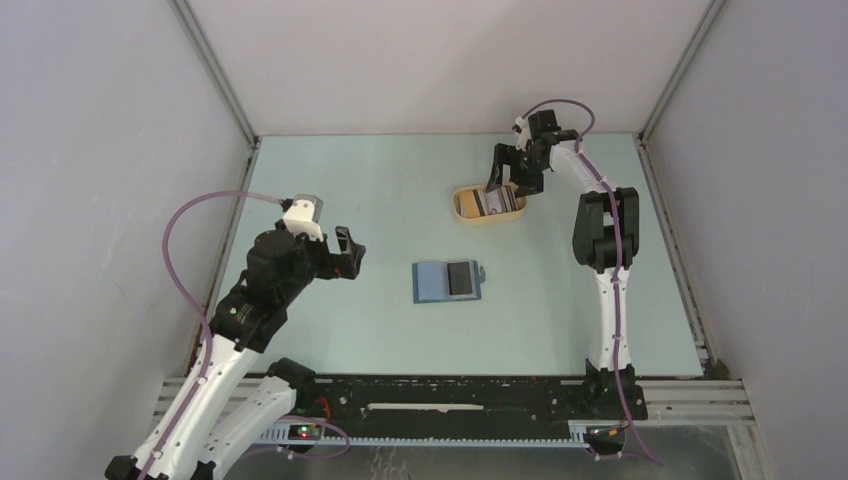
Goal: Put the credit cards into the card holder
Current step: Pick up the credit card from the storage box.
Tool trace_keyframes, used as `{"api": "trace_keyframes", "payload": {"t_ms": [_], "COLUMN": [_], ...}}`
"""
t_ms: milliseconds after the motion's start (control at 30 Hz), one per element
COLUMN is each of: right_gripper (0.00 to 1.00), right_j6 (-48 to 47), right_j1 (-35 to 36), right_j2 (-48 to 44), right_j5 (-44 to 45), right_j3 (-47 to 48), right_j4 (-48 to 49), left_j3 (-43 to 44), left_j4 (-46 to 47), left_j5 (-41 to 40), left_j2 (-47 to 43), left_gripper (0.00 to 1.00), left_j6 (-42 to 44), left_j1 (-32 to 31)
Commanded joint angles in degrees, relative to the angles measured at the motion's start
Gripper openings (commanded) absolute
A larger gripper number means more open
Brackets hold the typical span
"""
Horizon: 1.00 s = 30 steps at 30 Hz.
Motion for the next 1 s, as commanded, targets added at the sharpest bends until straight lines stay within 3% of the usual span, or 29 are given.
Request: {"api": "trace_keyframes", "payload": {"t_ms": [0, 533, 967], "right_gripper": [1.00, 0.98, 0.89], "right_j6": [1.33, 2.93, 2.96], "right_j1": [0.87, 1.19, -0.76], "right_j2": [0.34, 0.60, -1.18], "right_j5": [2.22, -6.03, -14.90], "right_j3": [1.71, 1.53, 0.56], "right_j4": [-0.12, -0.56, -0.14], "left_j3": [-0.67, -0.71, -0.80], "left_j4": [0.87, 0.95, 1.04], "left_j5": [0.35, 0.39, 0.57], "left_j2": [-0.02, 0.05, 0.06], "left_gripper": [1.00, 1.00, 1.00], "left_j6": [1.09, 1.04, 0.91], "left_j1": [0.52, 0.83, 1.17]}}
